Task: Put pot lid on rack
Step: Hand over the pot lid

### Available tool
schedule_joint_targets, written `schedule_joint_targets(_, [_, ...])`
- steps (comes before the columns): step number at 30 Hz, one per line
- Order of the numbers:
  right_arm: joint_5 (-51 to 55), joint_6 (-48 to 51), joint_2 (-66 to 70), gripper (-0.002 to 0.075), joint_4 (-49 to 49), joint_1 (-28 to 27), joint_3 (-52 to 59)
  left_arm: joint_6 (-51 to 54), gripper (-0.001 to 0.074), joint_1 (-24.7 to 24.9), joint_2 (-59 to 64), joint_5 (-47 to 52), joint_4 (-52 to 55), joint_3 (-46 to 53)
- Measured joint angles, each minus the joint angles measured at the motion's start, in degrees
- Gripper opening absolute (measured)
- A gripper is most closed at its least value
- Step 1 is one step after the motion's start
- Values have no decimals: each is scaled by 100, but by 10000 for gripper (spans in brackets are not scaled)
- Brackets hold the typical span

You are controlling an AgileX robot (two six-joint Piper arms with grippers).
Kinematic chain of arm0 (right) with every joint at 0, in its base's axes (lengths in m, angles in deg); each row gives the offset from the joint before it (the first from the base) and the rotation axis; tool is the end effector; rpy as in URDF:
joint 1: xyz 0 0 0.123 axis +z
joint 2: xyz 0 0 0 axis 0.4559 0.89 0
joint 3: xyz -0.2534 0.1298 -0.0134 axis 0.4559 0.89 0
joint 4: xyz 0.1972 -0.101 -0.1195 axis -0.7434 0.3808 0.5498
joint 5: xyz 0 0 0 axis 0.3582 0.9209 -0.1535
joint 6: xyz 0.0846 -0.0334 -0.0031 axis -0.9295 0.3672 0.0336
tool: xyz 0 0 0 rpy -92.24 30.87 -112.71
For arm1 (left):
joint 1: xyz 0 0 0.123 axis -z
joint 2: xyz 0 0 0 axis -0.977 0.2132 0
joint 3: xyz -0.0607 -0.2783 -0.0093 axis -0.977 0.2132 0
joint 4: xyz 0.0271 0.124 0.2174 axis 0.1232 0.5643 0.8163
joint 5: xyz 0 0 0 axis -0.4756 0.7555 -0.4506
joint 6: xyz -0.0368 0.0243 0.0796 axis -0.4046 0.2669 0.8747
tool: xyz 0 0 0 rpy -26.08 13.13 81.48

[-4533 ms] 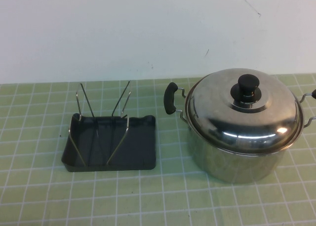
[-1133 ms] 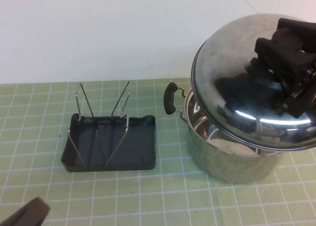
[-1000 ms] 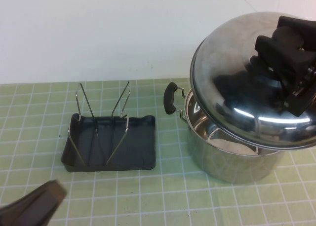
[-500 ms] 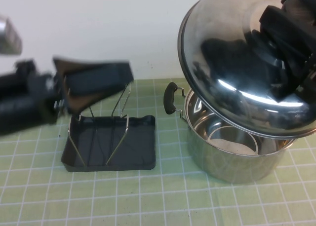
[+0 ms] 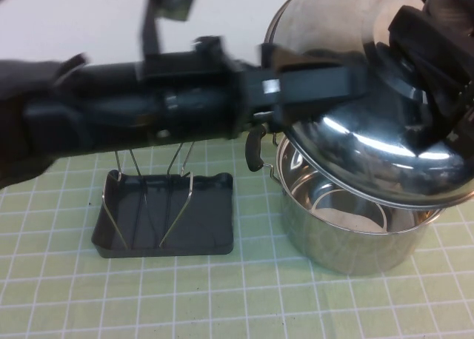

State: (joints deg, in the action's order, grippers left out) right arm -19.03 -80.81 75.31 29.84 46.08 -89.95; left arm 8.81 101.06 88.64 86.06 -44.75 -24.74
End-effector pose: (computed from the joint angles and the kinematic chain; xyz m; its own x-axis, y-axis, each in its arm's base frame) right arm 0.2036 0.1184 0.3678 0.3620 0.1607 -0.9182 -0.7290 0.6627 -0.1715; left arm 0.2413 -0.1806 0.3873 -0.6527 -0.1753 -0.7371 0.7033 0.2215 -0.6755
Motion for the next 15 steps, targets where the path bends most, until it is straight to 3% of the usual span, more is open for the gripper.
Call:
schedule_joint_targets(4, [-23, 0, 0, 339, 87, -10, 0, 0, 418, 205, 247, -124, 0, -412])
schedule_joint_targets(8, [11, 2, 0, 339, 118, -46, 0, -23, 194, 228, 352, 31, -23, -595])
schedule_joint_targets(15, [297, -95, 0, 361, 105, -46, 0, 230, 158, 228, 352, 64, 36, -618])
